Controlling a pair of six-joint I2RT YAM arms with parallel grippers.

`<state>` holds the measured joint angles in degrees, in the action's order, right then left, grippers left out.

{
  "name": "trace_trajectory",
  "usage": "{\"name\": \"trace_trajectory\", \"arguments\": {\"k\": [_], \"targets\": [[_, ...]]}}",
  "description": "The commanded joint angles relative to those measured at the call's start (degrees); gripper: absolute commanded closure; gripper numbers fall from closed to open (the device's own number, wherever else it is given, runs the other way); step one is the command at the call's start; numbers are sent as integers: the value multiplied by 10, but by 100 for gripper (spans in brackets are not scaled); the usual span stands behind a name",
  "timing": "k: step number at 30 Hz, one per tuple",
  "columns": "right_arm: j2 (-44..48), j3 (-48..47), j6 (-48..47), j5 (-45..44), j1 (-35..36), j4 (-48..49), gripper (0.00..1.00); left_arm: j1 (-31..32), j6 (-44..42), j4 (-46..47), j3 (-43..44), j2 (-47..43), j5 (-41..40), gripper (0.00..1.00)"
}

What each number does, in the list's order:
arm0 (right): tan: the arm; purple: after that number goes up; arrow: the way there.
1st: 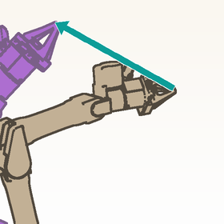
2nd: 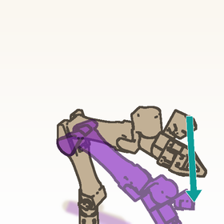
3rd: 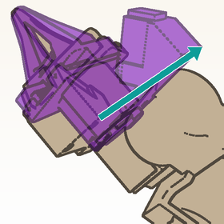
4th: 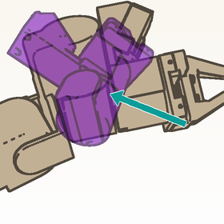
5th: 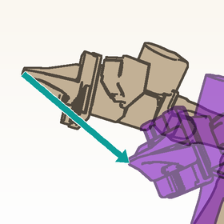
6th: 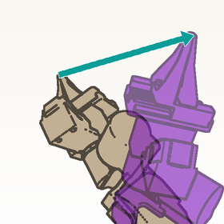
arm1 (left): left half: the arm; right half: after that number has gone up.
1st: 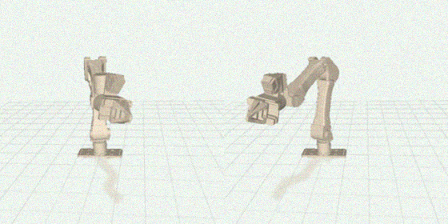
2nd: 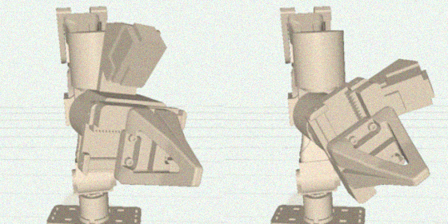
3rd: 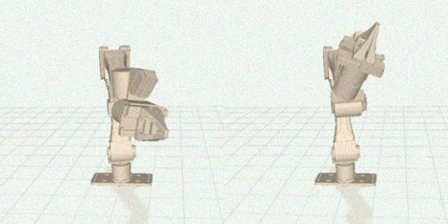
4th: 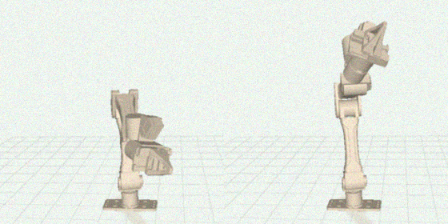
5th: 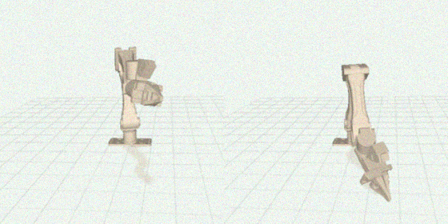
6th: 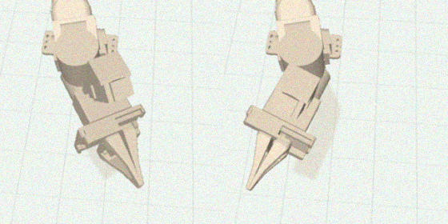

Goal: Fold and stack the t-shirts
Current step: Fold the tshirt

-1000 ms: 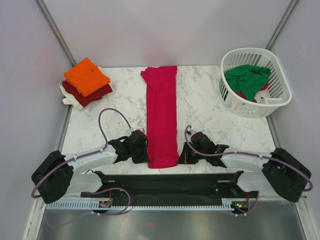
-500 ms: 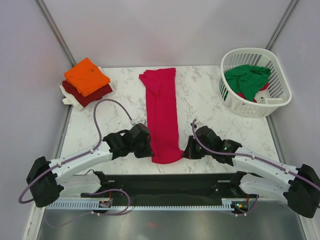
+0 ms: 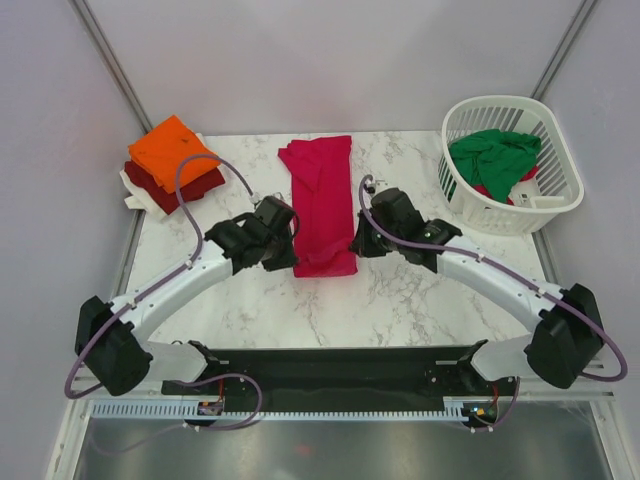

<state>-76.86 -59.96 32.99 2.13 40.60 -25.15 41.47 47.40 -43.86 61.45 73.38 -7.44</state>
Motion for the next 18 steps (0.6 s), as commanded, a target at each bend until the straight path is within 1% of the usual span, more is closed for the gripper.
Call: {"name": "trace_trajectory", "arguments": {"k": [1, 4, 5, 8, 9, 13, 18], "targets": [[-39, -63, -46, -12, -25, -10, 100, -42, -66, -8, 58, 33, -6, 98], [-85, -119, -64, -8, -43, -10, 100, -86, -114, -9, 117, 90, 8, 98], [-97, -130, -64, -8, -46, -12, 100, -93, -114, -9, 117, 91, 8, 98], [-136, -168, -68, -13, -56, -11, 100, -124, -136, -8, 164, 139, 23, 98], [-145, -176, -71, -13, -58, -12, 100, -129, -148, -9, 189, 168, 29, 98], [-186, -211, -73, -17, -73, -13, 100, -148, -166, -9, 248, 233, 63, 98], [-244, -258, -76, -15, -94, -16, 100, -162, -177, -10, 318, 301, 72, 98]]}}
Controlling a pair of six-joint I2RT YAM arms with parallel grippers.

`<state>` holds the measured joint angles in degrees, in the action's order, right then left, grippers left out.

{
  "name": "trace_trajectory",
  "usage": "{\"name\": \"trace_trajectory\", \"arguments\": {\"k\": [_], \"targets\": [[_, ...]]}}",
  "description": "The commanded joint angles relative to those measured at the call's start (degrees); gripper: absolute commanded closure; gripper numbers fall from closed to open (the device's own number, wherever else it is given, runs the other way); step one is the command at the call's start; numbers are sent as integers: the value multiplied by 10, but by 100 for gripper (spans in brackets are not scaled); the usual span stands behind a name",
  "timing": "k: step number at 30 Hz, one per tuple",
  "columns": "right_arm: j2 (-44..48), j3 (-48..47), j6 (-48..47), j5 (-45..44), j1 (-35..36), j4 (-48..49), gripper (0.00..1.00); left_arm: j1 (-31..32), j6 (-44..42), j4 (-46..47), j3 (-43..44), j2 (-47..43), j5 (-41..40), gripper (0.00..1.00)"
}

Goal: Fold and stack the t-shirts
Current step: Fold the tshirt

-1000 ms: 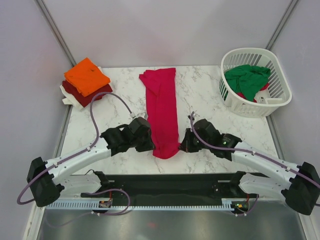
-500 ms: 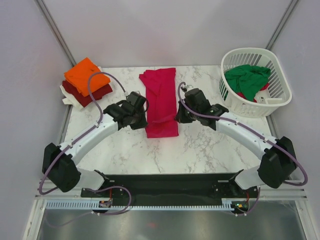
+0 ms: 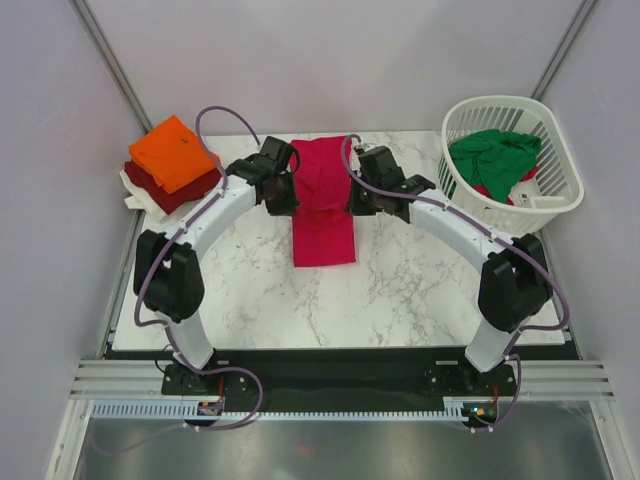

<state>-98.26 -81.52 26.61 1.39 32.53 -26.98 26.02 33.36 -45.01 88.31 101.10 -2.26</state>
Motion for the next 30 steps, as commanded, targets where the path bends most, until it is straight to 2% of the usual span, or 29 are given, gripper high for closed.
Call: {"name": "trace_trajectory", "arguments": {"k": [1, 6, 8, 9, 10, 11, 13, 15, 16, 17, 18, 21, 24, 25, 26, 27, 28, 29, 30], "targets": [[-41, -50, -12, -3, -18, 3, 100, -11, -38, 3, 57, 44, 36, 98], [-121, -98, -9, 4, -38, 1, 100, -28, -54, -2, 122, 117, 57, 97], [-149, -126, -8, 14, -45, -1, 86, -39, -59, -7, 153, 159, 58, 93], [-173, -137, -8, 20, -52, -1, 78, -43, -60, -15, 167, 174, 61, 91], [-185, -171, -9, 22, -55, -2, 49, -52, -60, -19, 181, 189, 59, 87], [-198, -191, -14, 19, -59, -4, 32, -56, -59, -24, 214, 217, 57, 75], [-235, -261, -14, 12, -75, -11, 8, -67, -61, -38, 255, 246, 61, 47], [-269, -316, -29, 20, -89, -20, 3, -83, -54, -62, 336, 289, 46, 42], [-279, -379, -31, 12, -92, -37, 2, -88, -52, -76, 358, 299, 49, 37], [-286, -408, -32, 5, -96, -73, 2, -96, -55, -80, 392, 306, 59, 21], [-284, -425, -35, -2, -98, -82, 2, -99, -58, -84, 404, 310, 71, 14], [-219, -376, -49, 0, -98, -64, 2, -100, -66, -95, 388, 284, 50, 12], [-135, -236, -47, 17, -98, -24, 2, -95, -56, -86, 287, 212, 30, 14], [-115, -153, -34, 44, -98, -12, 2, -91, -55, -79, 251, 166, 27, 15], [-96, -110, -25, 61, -98, 23, 2, -84, -52, -49, 173, 143, 28, 16], [-60, -65, -15, 83, -98, 45, 2, -82, -49, -31, 130, 120, 47, 16], [-47, 15, -3, 141, -98, 69, 2, -79, -45, -6, 87, 73, 67, 18], [-27, 49, 15, 170, -99, 119, 2, -78, -38, 44, 5, 54, 93, 23], [-22, 81, 25, 205, -99, 146, 3, -78, -33, 76, -33, 33, 148, 25]]}}
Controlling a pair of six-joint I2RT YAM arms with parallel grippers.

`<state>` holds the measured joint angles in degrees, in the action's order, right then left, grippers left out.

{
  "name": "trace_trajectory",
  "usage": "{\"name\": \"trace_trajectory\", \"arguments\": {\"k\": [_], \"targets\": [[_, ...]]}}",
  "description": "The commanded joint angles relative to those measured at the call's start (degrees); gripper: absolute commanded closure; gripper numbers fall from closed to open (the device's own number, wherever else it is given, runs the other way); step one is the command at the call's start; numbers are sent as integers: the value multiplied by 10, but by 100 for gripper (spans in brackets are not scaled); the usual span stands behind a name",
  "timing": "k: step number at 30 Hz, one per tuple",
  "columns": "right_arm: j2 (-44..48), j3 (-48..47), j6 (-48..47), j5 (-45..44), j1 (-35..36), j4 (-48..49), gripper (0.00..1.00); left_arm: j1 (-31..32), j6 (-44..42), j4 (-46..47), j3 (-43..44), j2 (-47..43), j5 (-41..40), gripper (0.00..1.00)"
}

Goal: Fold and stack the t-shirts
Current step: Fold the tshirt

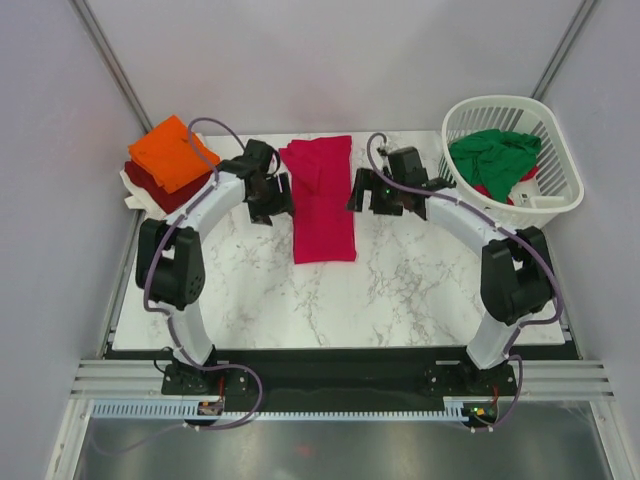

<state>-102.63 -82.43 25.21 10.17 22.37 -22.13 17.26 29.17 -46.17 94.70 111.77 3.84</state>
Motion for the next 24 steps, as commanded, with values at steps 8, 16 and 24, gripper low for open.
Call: {"name": "trace_trajectory", "arguments": {"k": [8, 16, 24], "targets": [[-1, 235, 72, 227, 4, 202, 13, 30, 34, 252, -309, -153, 183, 22], [-39, 279, 91, 238, 3, 252, 40, 35, 42, 304, -360, -131, 170, 24], [-62, 282, 94, 239, 3, 266, 60, 41, 48, 321, -370, -110, 156, 44]]}}
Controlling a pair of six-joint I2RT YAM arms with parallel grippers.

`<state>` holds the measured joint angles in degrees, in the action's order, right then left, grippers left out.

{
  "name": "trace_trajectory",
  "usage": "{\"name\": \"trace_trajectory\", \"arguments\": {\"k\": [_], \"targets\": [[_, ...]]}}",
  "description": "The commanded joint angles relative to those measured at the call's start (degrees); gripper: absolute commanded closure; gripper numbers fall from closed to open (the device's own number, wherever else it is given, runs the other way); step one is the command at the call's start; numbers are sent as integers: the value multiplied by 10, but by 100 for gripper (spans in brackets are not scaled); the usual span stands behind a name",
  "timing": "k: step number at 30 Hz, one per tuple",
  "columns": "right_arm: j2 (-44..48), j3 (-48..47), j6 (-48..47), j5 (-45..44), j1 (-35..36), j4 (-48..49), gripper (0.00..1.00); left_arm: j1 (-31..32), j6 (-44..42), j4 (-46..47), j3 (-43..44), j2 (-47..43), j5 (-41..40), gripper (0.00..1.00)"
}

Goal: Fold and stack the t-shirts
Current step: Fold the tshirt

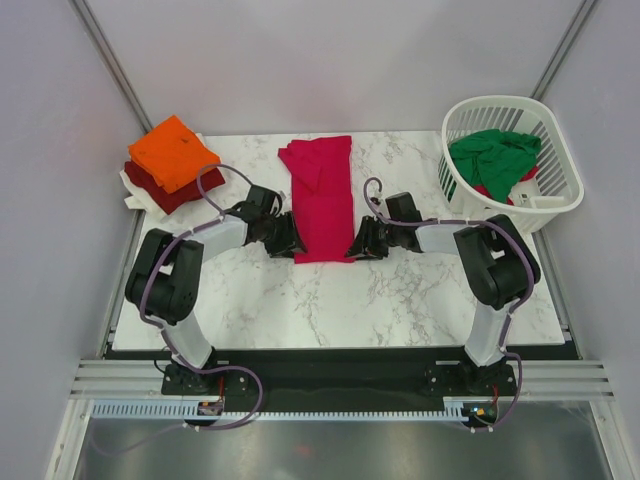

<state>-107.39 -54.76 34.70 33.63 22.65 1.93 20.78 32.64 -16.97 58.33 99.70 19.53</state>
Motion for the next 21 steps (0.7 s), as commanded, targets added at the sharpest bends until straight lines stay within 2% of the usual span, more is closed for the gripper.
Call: {"name": "trace_trajectory", "arguments": {"k": [1, 2, 4, 6, 7, 8, 11, 15, 21], "targets": [[-15, 4, 0, 5, 0, 26, 63, 7, 15, 28, -7, 11, 0, 52], [-18, 5, -1, 5, 1, 27, 66, 8, 15, 31, -7, 12, -3, 57], [-19, 5, -2, 5, 0, 28, 77, 14, 15, 33, -8, 15, 0, 65], [-20, 7, 0, 7, 0, 30, 87, 19, 16, 33, -6, 16, -2, 80], [-19, 8, -1, 7, 1, 30, 89, 24, 15, 32, -6, 17, -2, 91], [-18, 9, -1, 10, 1, 30, 91, 27, 17, 33, -6, 19, -3, 97], [0, 15, -1, 11, 1, 24, 100, 40, 23, 32, -15, 8, -10, 98], [47, 36, -15, -11, 1, -11, 100, 53, 51, 31, -53, -37, -4, 98], [174, 116, -24, -47, 15, -86, 100, 113, 93, -17, -128, -165, -31, 98]]}}
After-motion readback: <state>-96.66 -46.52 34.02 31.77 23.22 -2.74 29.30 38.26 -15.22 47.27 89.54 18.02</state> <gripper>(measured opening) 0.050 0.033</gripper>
